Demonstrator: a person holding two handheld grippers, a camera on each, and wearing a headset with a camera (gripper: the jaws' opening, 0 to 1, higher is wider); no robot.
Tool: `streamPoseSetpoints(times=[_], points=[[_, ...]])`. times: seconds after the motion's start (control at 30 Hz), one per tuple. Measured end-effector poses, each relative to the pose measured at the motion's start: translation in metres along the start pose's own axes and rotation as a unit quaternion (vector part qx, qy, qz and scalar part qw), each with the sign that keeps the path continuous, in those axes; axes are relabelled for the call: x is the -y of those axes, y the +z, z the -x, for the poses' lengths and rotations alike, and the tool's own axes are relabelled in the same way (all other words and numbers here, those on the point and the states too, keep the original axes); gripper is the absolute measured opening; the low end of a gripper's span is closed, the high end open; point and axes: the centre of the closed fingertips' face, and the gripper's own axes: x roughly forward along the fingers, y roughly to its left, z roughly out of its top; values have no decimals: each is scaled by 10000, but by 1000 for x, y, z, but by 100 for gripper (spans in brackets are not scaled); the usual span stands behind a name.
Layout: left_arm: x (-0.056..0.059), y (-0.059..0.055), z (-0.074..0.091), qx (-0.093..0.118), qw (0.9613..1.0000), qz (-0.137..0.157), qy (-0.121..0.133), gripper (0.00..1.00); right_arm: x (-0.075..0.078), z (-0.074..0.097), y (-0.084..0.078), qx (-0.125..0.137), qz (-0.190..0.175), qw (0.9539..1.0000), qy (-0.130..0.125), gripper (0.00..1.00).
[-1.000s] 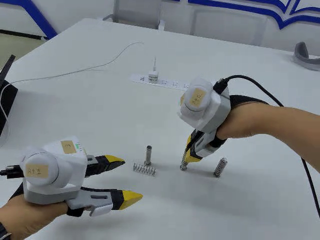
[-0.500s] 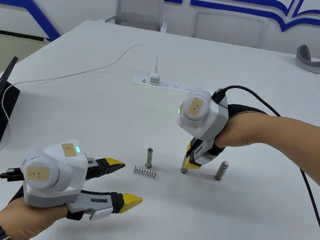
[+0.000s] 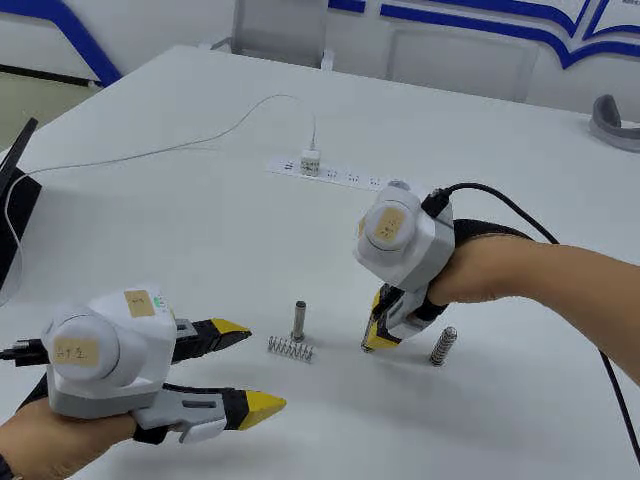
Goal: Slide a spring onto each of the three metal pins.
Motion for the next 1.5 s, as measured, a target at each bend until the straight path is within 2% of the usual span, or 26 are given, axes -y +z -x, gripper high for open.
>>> streamPoseSetpoints(times=[0.17,0.33,0.57,0.67,1.03,1.5], points=[[0,-1,0,-23,10000,-12,2,52,5,6,2,106,-83,9999,-105,22],[0,0,-1,-18,10000,-23,-9,52,3,10,7,172,-62,9997,-175,25],[1,1,-3,-20,10000,-54,-26,52,-5,10,24,346,30,9993,-140,26],[1,1,-2,-18,10000,-52,-10,52,-11,8,36,534,-54,9985,-39,25],[0,0,1,-29,10000,-44,21,51,-29,-11,53,681,-137,9975,155,21],[-2,-1,2,-45,10000,-21,36,51,-28,-30,62,725,-361,9966,147,16]])
